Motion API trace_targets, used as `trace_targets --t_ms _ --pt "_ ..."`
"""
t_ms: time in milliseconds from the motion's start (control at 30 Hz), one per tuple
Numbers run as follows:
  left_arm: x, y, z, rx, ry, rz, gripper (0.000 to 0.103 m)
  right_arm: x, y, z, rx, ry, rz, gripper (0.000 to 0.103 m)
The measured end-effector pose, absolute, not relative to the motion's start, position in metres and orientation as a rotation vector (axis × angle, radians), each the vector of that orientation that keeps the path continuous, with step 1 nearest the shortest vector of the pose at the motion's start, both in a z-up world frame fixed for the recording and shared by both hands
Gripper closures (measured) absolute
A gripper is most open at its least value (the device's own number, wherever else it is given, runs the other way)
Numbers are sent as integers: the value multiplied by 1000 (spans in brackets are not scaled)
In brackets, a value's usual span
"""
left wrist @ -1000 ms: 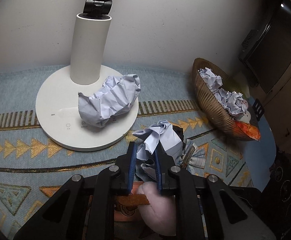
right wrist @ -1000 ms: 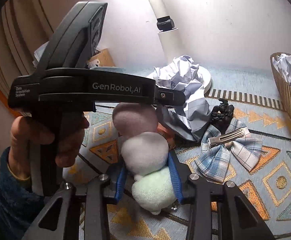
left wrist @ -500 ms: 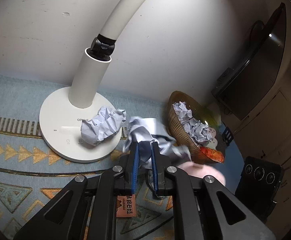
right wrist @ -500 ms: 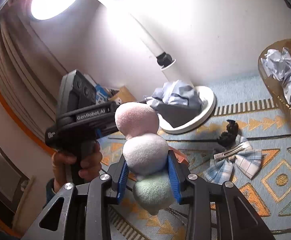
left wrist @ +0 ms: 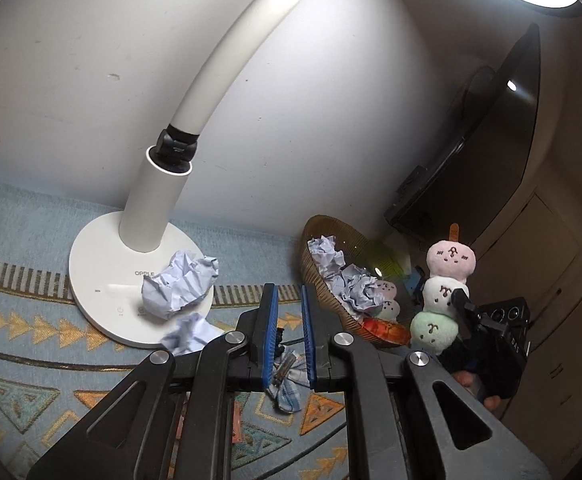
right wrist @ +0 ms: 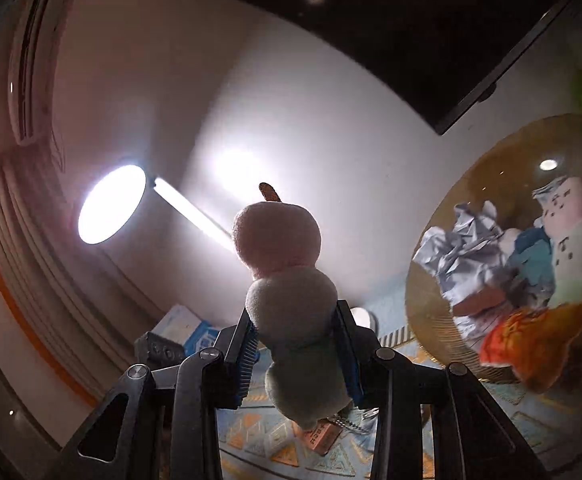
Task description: Organize objects
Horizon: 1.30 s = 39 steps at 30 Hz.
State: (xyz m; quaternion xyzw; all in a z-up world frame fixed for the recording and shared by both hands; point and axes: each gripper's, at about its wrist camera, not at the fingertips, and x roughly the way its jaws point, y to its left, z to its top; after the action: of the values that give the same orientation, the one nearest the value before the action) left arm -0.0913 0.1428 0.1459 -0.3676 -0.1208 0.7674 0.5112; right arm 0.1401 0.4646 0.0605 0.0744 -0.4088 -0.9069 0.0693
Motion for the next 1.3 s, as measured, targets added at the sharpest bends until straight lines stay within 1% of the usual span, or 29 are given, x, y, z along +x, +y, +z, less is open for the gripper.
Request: trace_targets --t_ms 67,200,233,333,433,500,633,867,933,1000,1033,1067,1167,1300 --pt "-81 153 152 -868 -163 1919 94 144 473 61 208 -1254 -2752 67" --pt "-66 168 152 -866 276 2254 93 149 476 62 237 -1249 -2787 67" --pt "-66 170 147 -885 334 2273 93 142 478 57 250 -1242 -2790 67" --pt "-77 173 132 -972 298 2199 93 136 469 53 294 -1204 -2787 67" --pt "-89 176 116 -1060 298 2183 92 130 454 50 342 -1116 -2820 67" --pt "-93 173 106 -1119 280 2143 83 128 447 50 351 -1080 -2810 67" --pt "-96 170 99 -1173 223 2098 83 126 455 39 311 -1235 -2634 67" --pt "-94 173 98 -1172 190 2063 83 126 471 26 304 -1350 -2621 67" --pt "-92 177 97 -1170 209 2057 84 126 475 23 297 -1385 -2606 67" --pt "-90 181 97 -1171 235 2072 87 128 479 21 284 -1418 -2589 67" --pt "-88 181 100 -1159 232 2076 91 129 481 21 275 -1434 -2581 67" --pt "-87 181 103 -1147 217 2069 93 130 483 21 263 -1445 -2575 67" --pt "-79 178 120 -1085 188 2060 94 136 487 25 223 -1463 -2579 67" --pt "-59 173 145 -974 243 2075 94 143 491 30 181 -1473 -2588 67"
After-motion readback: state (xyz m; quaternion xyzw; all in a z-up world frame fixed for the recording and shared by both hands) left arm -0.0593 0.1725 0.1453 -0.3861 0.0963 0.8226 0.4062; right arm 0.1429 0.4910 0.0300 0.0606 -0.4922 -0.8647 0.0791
